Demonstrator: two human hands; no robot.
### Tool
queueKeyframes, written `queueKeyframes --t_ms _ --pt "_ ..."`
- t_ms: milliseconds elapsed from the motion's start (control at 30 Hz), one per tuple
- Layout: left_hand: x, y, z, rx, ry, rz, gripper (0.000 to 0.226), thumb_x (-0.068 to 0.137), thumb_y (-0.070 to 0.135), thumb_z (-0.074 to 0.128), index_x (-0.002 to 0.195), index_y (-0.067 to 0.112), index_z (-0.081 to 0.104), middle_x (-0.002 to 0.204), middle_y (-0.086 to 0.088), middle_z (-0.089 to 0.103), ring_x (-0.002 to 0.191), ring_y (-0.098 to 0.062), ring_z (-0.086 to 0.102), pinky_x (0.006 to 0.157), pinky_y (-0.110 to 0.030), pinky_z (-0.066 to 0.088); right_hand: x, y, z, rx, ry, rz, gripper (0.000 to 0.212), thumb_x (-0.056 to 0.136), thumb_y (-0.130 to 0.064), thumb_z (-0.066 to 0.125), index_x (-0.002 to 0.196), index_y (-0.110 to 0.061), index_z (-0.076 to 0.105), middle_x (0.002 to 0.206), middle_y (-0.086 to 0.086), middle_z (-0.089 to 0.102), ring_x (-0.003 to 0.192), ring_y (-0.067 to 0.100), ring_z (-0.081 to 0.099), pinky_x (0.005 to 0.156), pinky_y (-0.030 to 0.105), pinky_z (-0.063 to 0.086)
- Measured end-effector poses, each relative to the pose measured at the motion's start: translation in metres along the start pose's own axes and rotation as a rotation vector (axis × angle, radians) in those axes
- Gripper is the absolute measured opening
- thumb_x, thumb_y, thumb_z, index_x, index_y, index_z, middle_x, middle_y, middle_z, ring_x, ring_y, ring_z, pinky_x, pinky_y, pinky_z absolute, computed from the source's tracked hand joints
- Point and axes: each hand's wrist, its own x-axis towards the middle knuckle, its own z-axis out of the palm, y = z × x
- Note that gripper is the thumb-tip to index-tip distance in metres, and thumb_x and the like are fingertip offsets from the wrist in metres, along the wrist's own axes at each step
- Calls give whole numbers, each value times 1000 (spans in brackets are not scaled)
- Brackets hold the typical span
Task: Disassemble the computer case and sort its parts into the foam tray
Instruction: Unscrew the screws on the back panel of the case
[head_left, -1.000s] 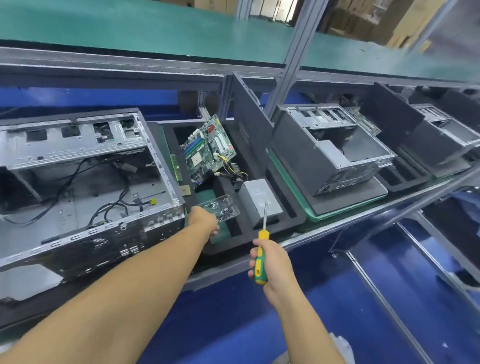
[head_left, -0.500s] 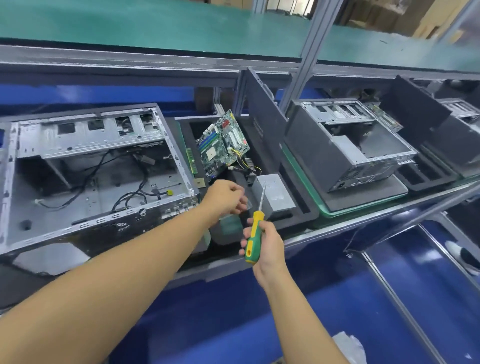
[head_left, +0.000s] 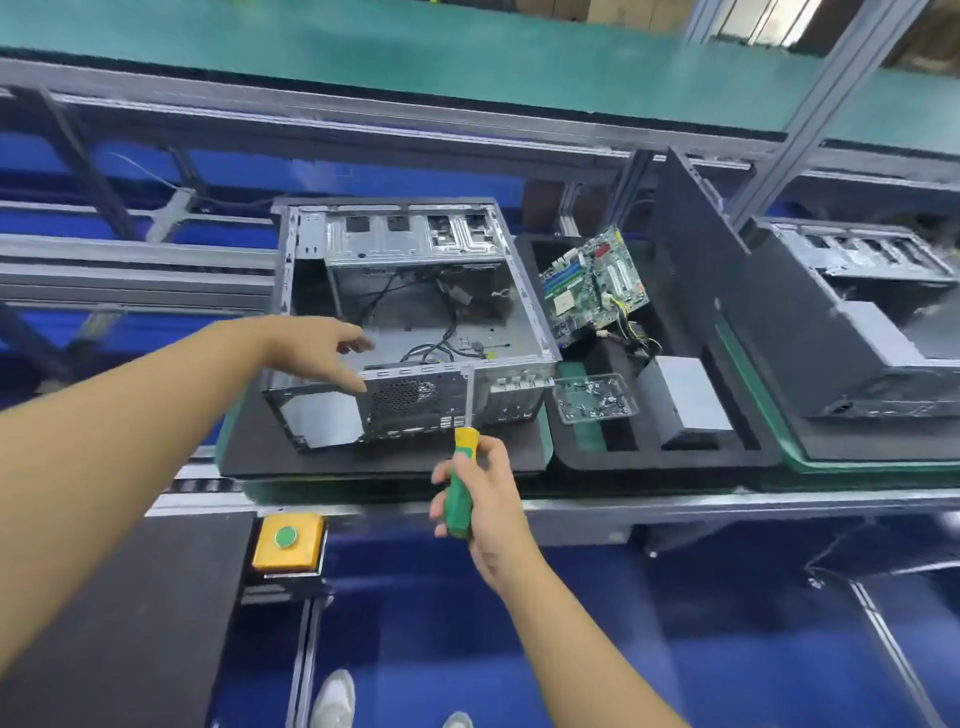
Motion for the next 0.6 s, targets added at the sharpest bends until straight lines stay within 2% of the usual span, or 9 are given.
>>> queueKeyframes --t_ms 67,133,200,267,400,467,533,600 --pt "2 -13 15 127 -37 -21 71 81 45 77 141 21 48 128 5 58 115 -17 57 100 -32 43 -1 22 15 -64 -31 92 26 91 -27 54 114 -19 44 79 3 61 53 18 51 45 27 43" --pt "9 -12 24 186 -2 -7 53 77 46 78 119 21 58 99 8 63 88 -15 61 78 -33 49 0 41 25 -168 -45 180 16 97 -26 50 111 -19 44 72 0 60 51 17 48 44 25 40" --pt "20 -6 29 150 3 14 41 77 41 80 104 23 55 85 9 61 73 -9 61 62 -30 46 2 53 31 -250 -36 233 11 102 -32 46 108 -23 48 69 -2 59 49 16 46 43 24 38" --pt "29 -2 33 130 -26 6 36 79 31 78 101 19 53 84 2 64 69 -15 66 60 -33 52 5 58 35 -304 -20 256 14 102 -39 44 106 -30 53 68 -4 58 48 14 46 43 23 37" --pt "34 -4 37 131 -17 -19 25 82 22 73 98 11 58 85 -9 69 75 -25 68 68 -39 56 14 61 42 -371 9 273 17 100 -45 44 96 -49 59 65 -7 56 48 13 45 43 23 37" --pt "34 -4 37 76 -30 -39 24 83 21 73 98 6 62 86 -11 69 70 -22 70 58 -33 54 18 61 45 -367 34 274 16 101 -45 44 100 -51 59 64 -7 56 48 13 45 43 22 37" --pt "34 -4 39 -19 -51 -71 15 83 16 74 89 4 66 83 -8 72 62 -14 71 49 -22 51 22 61 47 -356 52 280 17 101 -45 45 110 -48 58 64 -7 56 48 13 45 43 22 37" --pt "34 -3 40 -115 -76 -96 8 87 9 69 82 3 66 76 -3 76 62 -8 72 49 -19 52 25 60 49 -354 52 282 18 101 -45 45 114 -48 57 64 -7 56 47 13 45 42 21 37"
